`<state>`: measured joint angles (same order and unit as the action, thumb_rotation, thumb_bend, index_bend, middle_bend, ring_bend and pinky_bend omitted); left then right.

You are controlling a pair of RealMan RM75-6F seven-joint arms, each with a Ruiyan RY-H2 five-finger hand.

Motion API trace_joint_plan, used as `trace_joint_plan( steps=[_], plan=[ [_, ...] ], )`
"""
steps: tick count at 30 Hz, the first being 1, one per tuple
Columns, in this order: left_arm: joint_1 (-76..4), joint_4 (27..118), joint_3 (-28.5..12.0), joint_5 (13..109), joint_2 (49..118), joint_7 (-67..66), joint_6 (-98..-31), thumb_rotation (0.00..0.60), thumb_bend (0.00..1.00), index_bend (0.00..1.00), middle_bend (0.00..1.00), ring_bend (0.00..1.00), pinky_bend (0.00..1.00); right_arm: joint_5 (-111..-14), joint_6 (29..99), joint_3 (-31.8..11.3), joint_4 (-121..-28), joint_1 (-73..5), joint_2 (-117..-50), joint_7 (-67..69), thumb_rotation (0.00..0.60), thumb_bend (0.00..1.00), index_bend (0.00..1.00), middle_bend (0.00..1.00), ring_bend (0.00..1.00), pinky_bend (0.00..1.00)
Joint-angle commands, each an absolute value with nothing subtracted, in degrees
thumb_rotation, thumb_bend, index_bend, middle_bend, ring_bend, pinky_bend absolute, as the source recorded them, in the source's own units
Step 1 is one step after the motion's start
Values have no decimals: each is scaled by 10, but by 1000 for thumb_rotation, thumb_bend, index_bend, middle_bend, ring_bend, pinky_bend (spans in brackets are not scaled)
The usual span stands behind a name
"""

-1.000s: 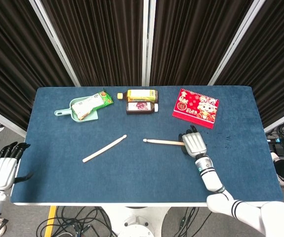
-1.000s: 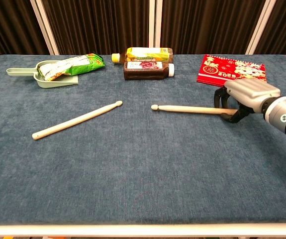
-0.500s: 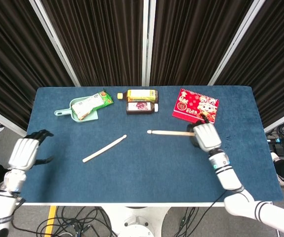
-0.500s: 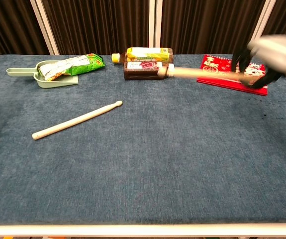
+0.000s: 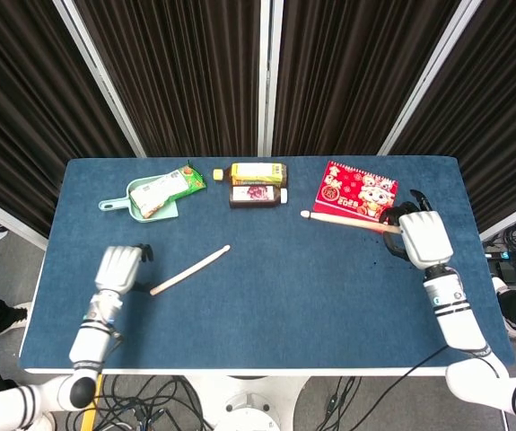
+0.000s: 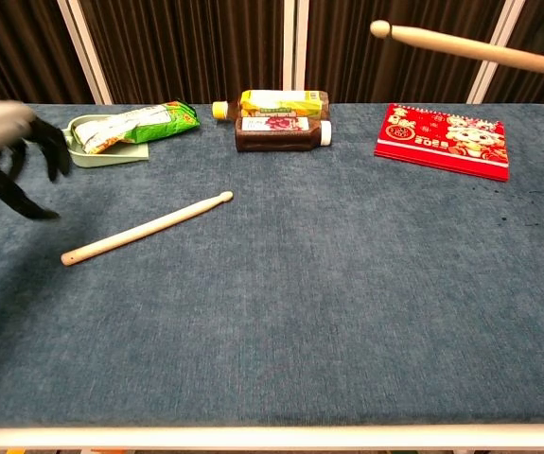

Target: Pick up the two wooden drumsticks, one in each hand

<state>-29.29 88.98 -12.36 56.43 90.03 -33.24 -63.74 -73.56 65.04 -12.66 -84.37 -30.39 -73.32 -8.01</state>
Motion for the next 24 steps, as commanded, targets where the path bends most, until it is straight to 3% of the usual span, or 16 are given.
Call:
trace_joint_plan(
  steps=[1, 24],
  plan=[
    [-313, 876, -122, 519, 935, -375, -643, 600, 126, 473, 467, 666, 805, -725, 633, -120, -836, -304, -730, -78, 600, 667, 664, 600, 336, 121],
    [-351, 864, -96, 428, 990, -471, -671, 600, 208, 492, 497, 688, 831, -738, 615, -104, -799, -306, -745, -39, 600, 668, 664, 592, 336, 121]
  ],
)
